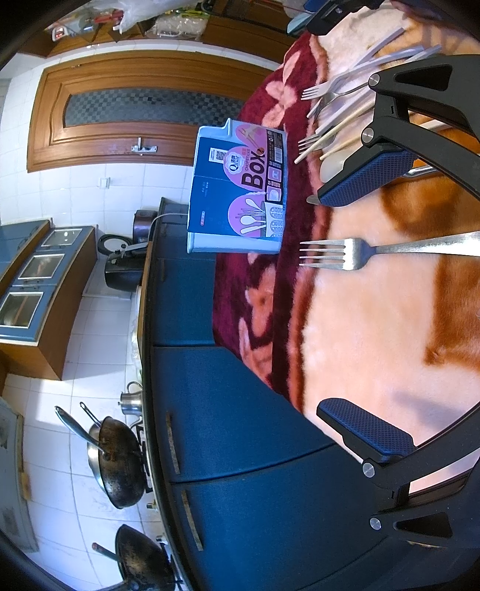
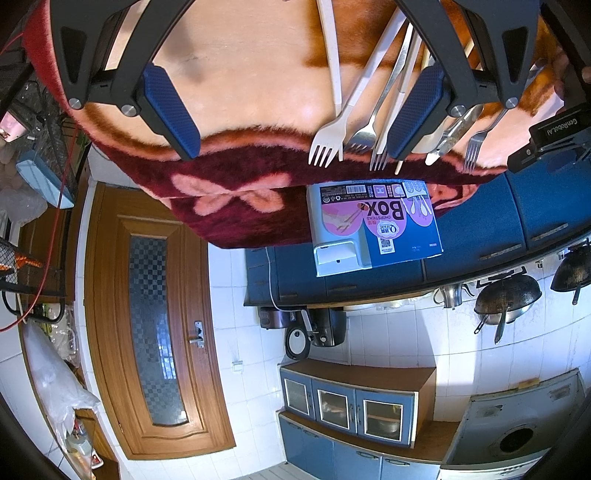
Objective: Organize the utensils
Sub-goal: 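Lower left tool onto metal fork while right tool lowers onto white plastic fork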
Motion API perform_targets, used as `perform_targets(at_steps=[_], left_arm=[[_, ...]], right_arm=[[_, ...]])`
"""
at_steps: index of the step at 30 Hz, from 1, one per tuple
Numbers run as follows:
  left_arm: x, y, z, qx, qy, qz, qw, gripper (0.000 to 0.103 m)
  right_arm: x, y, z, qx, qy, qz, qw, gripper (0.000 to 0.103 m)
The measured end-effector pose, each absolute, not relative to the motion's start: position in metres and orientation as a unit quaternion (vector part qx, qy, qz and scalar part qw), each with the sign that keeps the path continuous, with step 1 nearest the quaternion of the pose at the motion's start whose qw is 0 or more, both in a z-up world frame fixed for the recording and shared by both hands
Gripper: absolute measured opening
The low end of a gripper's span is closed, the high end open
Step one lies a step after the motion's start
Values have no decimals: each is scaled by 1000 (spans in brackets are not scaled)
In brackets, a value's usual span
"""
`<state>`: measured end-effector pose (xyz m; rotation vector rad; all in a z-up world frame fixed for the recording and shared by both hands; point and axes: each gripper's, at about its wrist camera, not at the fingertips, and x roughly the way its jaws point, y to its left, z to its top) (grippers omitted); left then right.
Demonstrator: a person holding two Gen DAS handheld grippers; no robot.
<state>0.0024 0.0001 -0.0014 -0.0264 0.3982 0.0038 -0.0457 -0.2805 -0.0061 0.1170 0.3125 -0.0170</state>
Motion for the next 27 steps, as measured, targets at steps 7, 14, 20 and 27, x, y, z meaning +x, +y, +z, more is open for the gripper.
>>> perform_targets(at_steps=[7,14,20,27], left_arm=[[11,-1,-2,-11,222,-7,975,103],[16,-5,2,8,248,-15,969,103],[27,-10,8,39,296,-28,954,103],[44,-11,6,42,376,-44,925,96]], right_arm=[[-38,-285,-4,61,189,-2,980,103],[-32,-281,2,35,249,11,968,103],[-17,-284,11,27,320,30,947,102],[-1,-280,12,12,412,53,909,83]])
